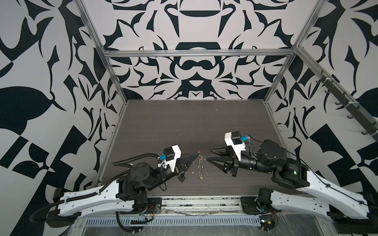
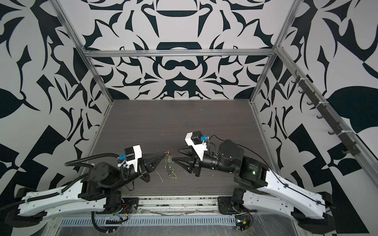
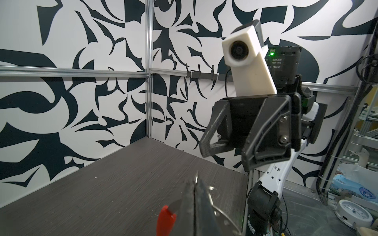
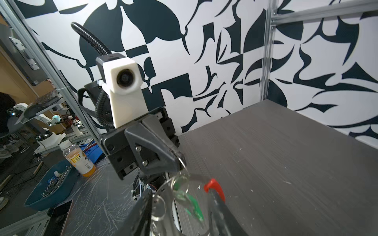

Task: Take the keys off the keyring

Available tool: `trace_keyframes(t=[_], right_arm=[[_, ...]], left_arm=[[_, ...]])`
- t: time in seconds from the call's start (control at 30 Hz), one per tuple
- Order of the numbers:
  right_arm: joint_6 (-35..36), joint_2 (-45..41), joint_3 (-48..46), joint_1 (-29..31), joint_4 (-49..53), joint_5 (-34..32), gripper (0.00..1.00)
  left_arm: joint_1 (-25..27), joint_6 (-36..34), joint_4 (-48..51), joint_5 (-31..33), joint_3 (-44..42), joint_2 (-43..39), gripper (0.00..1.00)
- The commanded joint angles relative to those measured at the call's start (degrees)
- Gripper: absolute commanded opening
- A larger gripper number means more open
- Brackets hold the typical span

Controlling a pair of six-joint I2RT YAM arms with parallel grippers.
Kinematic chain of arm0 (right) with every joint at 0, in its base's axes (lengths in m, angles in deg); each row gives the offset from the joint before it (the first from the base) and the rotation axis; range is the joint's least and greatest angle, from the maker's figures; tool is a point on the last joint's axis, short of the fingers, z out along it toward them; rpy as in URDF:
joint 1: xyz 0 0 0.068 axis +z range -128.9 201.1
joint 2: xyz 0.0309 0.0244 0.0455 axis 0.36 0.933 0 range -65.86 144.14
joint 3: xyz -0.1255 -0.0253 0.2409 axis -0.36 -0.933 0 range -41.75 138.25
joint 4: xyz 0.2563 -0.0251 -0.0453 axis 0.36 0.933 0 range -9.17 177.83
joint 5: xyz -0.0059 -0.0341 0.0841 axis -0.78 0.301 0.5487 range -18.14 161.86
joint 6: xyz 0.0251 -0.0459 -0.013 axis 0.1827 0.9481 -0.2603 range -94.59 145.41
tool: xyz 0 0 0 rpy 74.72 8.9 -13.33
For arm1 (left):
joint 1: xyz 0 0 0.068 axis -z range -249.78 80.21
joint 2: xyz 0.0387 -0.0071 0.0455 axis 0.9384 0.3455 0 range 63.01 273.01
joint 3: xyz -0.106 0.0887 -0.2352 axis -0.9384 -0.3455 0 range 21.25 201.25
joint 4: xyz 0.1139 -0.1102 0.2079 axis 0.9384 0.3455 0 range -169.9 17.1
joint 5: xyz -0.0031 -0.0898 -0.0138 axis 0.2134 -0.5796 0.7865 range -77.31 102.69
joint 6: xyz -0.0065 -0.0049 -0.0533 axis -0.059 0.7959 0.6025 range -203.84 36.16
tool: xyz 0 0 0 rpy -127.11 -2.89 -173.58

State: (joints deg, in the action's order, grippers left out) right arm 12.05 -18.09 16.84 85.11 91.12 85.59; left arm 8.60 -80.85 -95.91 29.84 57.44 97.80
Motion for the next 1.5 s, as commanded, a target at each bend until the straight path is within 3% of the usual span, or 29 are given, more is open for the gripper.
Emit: trace_keyframes(t=[0.0, 0.27, 0.47, 0.83, 1.03, 1.27, 1.47], right_arm=[[-0.07, 1.41, 1.01, 0.28, -6.17, 1.41, 0.42], [-0.21, 1.76, 0.83, 0.27, -6.77, 0.77, 0.26], [-0.87, 3.02, 0.43, 0.25, -6.58, 2.03, 0.24], [-1.14, 3.44, 0.41, 0.32, -6.53, 2.82, 0.06], [-1.87, 4.53, 0.03, 0.31, -6.74, 3.68, 0.0], [-2.69, 4.88, 1.43, 0.33, -3.14, 1.21, 0.0], [-1.31, 4.27, 5.03, 0.34, 6.01, -0.33, 0.0]], left_arm=[[-0.15, 0.59, -1.22, -1.33, 0.11, -0.59, 0.0], [-0.25, 0.95, -1.92, -1.71, -0.38, -1.05, 0.0], [-0.21, 1.06, -2.69, -1.78, -0.44, -1.14, 0.0], [-0.2, 1.24, -3.2, -1.91, -0.38, -0.98, 0.0], [-0.22, 1.2, -4.72, -2.39, -0.59, -0.92, 0.0], [-0.23, 2.03, -1.44, -2.14, 0.84, -0.45, 0.0], [-0.25, 4.23, 6.38, 0.0, 1.98, -2.98, 0.24]])
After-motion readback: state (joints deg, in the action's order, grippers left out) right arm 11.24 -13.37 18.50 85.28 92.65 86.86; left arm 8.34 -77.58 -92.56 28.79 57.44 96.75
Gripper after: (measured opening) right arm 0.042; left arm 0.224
